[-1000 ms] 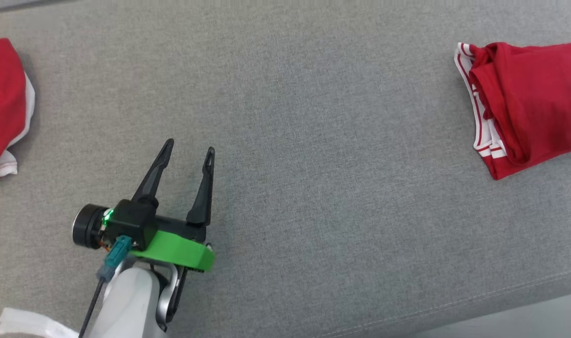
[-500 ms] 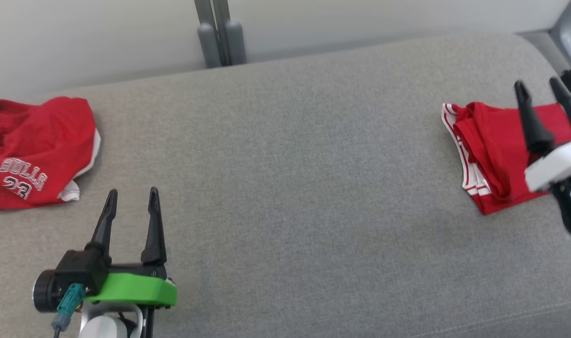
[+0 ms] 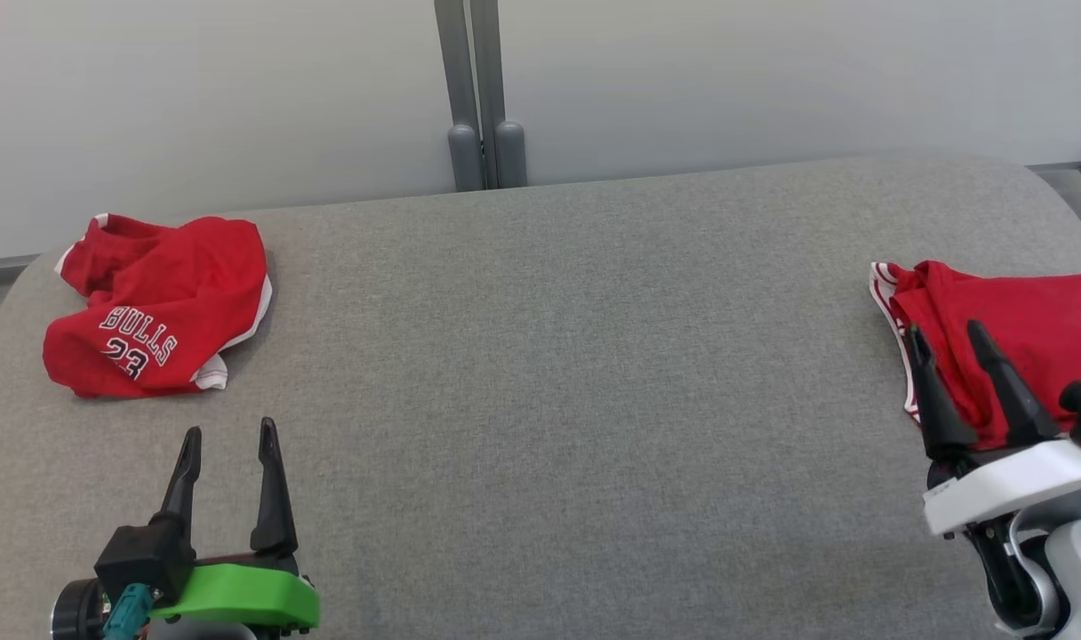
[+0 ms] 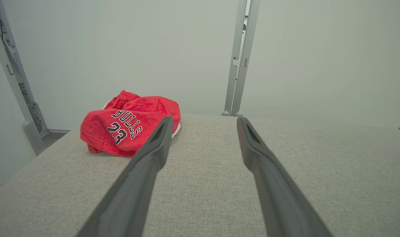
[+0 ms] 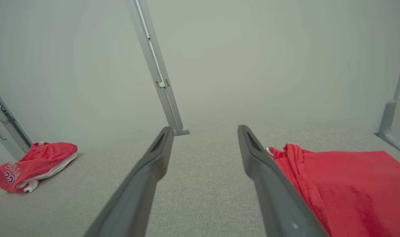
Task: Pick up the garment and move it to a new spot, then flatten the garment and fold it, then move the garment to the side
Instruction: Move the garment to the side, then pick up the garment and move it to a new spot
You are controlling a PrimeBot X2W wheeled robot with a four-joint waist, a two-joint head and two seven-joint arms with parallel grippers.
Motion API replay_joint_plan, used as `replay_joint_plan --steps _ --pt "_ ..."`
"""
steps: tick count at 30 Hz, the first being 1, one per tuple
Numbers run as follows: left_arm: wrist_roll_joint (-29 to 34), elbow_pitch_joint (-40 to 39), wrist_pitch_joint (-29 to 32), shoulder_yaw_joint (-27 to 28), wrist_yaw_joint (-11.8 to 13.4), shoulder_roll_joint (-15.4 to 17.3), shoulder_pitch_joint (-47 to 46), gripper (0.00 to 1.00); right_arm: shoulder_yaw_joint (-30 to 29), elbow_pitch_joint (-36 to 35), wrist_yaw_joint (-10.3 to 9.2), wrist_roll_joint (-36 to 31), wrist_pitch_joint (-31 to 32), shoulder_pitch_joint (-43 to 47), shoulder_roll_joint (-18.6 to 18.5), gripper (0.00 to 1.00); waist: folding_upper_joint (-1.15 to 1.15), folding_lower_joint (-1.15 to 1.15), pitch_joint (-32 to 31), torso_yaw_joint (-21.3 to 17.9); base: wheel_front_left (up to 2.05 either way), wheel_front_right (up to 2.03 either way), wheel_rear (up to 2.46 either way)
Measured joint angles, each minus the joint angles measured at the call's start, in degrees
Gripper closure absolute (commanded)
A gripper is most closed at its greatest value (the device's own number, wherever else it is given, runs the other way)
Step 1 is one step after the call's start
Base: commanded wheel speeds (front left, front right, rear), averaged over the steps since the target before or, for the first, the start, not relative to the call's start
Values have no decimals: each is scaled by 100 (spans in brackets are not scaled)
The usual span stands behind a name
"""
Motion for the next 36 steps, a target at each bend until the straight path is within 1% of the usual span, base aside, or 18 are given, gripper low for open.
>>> replay_joint_plan --steps 4,9,13,27,32,36 --pt "66 15 0 -22 -66 -26 63 0 -131 -159 0 -176 0 280 260 0 0 0 -7 52 0 0 0" --pt "156 7 0 -40 -76 -62 112 0 -302 -196 0 -434 0 467 447 0 0 0 33 65 0 0 0" --pt "203 -57 0 -60 -92 -85 114 0 -387 -177 0 -577 0 485 521 0 0 0 48 63 0 0 0" --pt "311 -44 -1 -116 -168 -116 141 0 -272 -110 0 -734 0 480 532 0 0 0 0 57 0 0 0" --pt "334 -14 0 -110 -169 -125 138 0 -174 -58 0 -765 -1 472 544 0 0 0 -7 229 0 0 0" --pt "350 52 -1 -36 -113 -126 138 0 -37 -24 0 -792 0 483 591 0 0 0 -21 472 0 0 0"
